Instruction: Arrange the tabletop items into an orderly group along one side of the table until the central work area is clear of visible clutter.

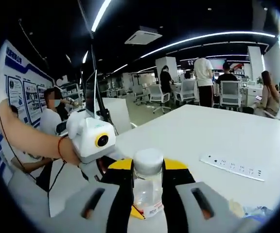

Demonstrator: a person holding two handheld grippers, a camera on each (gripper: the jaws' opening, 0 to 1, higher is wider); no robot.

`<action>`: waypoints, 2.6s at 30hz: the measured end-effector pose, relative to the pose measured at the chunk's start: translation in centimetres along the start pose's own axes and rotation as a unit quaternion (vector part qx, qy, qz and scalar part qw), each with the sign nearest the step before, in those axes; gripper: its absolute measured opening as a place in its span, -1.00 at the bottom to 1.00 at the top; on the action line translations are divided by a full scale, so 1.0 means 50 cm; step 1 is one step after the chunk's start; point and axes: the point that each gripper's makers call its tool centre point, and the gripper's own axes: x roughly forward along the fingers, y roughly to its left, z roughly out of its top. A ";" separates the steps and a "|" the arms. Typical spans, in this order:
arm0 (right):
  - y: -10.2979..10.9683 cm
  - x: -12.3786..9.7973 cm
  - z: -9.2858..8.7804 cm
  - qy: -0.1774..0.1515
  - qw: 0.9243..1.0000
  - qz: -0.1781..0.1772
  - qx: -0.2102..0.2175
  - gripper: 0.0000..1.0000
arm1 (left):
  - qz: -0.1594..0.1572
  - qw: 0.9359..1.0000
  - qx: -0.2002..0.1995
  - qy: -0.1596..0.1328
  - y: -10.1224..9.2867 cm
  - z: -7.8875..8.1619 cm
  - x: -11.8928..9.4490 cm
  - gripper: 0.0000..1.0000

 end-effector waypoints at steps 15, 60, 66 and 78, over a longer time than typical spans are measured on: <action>-0.057 -0.039 0.012 -0.003 0.994 -0.035 -0.102 -0.62 | -0.014 0.999 0.046 -0.001 0.012 0.048 0.081 -0.22; -0.124 -0.044 -0.070 0.029 0.989 -0.074 -0.124 -0.60 | -0.026 0.996 0.072 0.039 0.038 0.002 0.146 -0.20; -0.124 -0.046 -0.069 0.029 0.990 -0.076 -0.117 -0.60 | -0.029 0.996 0.071 0.038 0.036 0.004 0.145 -0.20; -0.133 -0.053 -0.068 0.032 0.990 -0.079 -0.113 -0.56 | -0.028 0.997 0.054 0.047 0.035 -0.005 0.144 -0.06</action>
